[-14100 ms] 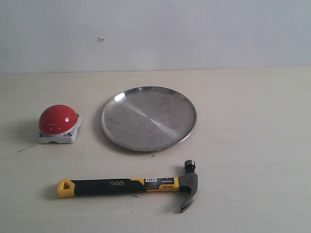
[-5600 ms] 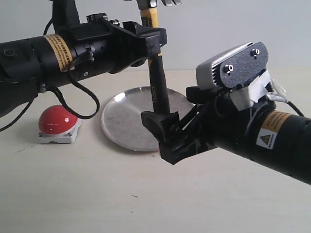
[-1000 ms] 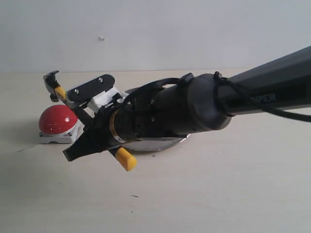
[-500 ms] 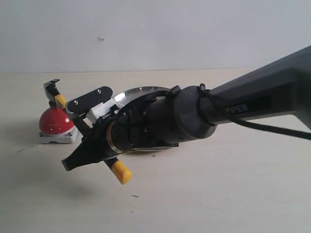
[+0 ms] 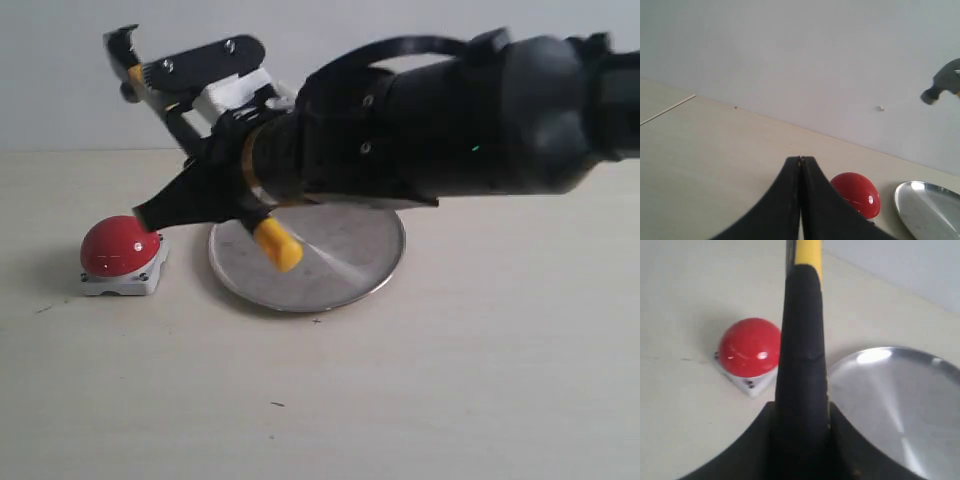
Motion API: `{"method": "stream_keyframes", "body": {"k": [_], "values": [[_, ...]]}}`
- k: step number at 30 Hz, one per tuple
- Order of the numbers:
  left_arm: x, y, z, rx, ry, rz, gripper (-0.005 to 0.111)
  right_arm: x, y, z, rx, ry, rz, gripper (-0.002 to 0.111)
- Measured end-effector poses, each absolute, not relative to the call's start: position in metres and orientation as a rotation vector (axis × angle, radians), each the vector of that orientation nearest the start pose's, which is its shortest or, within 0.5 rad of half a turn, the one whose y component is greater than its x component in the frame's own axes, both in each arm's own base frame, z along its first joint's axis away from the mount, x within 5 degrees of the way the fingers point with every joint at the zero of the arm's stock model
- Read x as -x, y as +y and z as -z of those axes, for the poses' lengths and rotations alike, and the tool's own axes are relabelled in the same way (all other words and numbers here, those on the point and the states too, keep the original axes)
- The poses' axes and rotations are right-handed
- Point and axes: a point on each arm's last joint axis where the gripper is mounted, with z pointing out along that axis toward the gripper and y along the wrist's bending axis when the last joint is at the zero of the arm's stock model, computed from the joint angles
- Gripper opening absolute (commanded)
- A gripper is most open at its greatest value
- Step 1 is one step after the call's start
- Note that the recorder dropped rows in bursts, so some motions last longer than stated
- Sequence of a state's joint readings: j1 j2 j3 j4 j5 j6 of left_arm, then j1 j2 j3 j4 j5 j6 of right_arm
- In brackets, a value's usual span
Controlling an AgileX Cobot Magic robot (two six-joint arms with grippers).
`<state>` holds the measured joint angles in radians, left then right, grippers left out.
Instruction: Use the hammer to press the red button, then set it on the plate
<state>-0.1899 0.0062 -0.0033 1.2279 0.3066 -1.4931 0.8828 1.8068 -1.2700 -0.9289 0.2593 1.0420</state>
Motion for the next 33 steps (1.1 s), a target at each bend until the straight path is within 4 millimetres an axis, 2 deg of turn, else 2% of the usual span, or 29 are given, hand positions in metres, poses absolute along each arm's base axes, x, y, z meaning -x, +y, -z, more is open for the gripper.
{"method": "stream_keyframes", "body": {"k": [5,10,13,14,16,18,20,22,24,27,33], "values": [[-0.057,0.015,-0.204,0.295,1.566,0.137,0.000,-0.273,0.271,-0.277,0.563,2.123,-0.080,0.000],[-0.057,0.015,-0.204,0.295,1.566,0.137,0.000,-0.266,0.237,-0.275,0.493,2.184,-0.027,0.000],[-0.057,0.015,-0.204,0.295,1.566,0.137,0.000,-0.261,0.202,-0.253,0.434,2.243,-0.164,0.000],[-0.057,0.015,-0.204,0.295,1.566,0.137,0.000,-0.256,0.187,-0.238,0.417,2.247,-0.286,0.000],[-0.057,0.015,-0.204,0.295,1.566,0.137,0.000,-0.255,0.169,-0.224,0.370,2.206,-0.473,0.000],[-0.057,0.015,-0.204,0.295,1.566,0.137,0.000,-0.260,0.160,-0.221,0.325,2.135,-0.641,0.000],[-0.057,0.015,-0.204,0.295,1.566,0.137,0.000,-0.269,0.159,-0.217,0.319,2.078,-0.785,0.000],[-0.057,0.015,-0.204,0.295,1.566,0.137,0.000,-0.280,0.166,-0.209,0.367,2.041,-0.921,0.000],[-0.057,0.015,-0.204,0.295,1.566,0.137,0.000,-0.297,0.173,-0.199,0.388,2.043,-0.976,0.000],[-0.057,0.015,-0.204,0.295,1.566,0.137,0.000,-0.328,0.179,-0.177,0.275,2.108,-1.028,0.000],[-0.057,0.015,-0.204,0.295,1.566,0.137,0.000,-0.356,0.186,-0.147,0.041,2.194,-1.112,0.000]]}}
